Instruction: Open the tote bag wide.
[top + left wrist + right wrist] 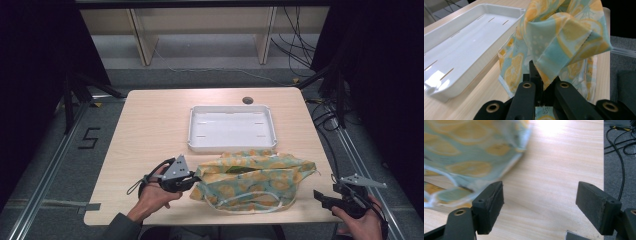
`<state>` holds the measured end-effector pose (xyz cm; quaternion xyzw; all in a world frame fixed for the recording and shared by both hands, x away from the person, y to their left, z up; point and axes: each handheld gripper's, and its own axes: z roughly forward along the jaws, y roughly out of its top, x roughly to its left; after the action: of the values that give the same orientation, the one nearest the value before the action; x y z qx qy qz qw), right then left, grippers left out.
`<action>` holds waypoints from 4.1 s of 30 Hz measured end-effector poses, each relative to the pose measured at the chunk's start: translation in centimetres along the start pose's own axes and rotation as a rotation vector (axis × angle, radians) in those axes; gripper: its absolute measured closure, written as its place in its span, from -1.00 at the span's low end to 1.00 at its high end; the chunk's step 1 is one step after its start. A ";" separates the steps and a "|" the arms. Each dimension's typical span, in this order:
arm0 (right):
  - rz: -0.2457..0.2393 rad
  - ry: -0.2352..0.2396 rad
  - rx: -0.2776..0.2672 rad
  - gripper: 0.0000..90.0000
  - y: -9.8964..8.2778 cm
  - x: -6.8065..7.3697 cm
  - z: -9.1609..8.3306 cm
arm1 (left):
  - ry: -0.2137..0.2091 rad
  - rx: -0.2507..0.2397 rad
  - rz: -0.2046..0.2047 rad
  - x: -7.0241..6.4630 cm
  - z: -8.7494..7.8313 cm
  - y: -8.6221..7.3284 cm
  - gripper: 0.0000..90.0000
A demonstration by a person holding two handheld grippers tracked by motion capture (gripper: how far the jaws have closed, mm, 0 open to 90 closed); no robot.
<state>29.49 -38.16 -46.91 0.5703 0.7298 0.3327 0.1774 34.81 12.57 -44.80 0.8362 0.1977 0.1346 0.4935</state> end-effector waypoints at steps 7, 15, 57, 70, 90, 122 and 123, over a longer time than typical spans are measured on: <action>-0.003 0.001 -0.004 -0.47 0.0 0.0 0.0 | 0.044 0.021 -0.022 1.2 -2.6 -1.6 0.98; -0.009 -0.002 -0.006 -0.47 0.0 0.0 0.1 | 0.070 0.034 -0.076 2.3 -4.3 -3.2 0.98; -0.009 0.014 0.013 -0.48 0.5 0.7 0.3 | 0.146 0.047 -0.129 -4.2 -7.6 1.7 -0.38; -0.094 0.108 -0.075 -0.50 4.2 2.8 0.5 | 0.098 0.041 -0.040 -4.6 -4.2 4.9 -0.36; -0.373 0.364 -0.131 -0.45 12.5 11.9 1.7 | 0.046 0.107 -0.076 -3.8 -1.0 3.9 -0.30; -0.634 0.356 0.047 0.99 19.4 17.3 10.9 | -0.109 0.204 0.054 -5.2 -0.1 1.4 0.99; -0.646 0.348 0.032 1.00 20.0 16.9 11.2 | -0.109 0.204 0.054 -5.2 -0.1 1.4 0.99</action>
<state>46.06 -16.32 -39.15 0.2479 0.8966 0.3401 0.1378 30.48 9.65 -43.70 0.8931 0.1607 0.0813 0.4121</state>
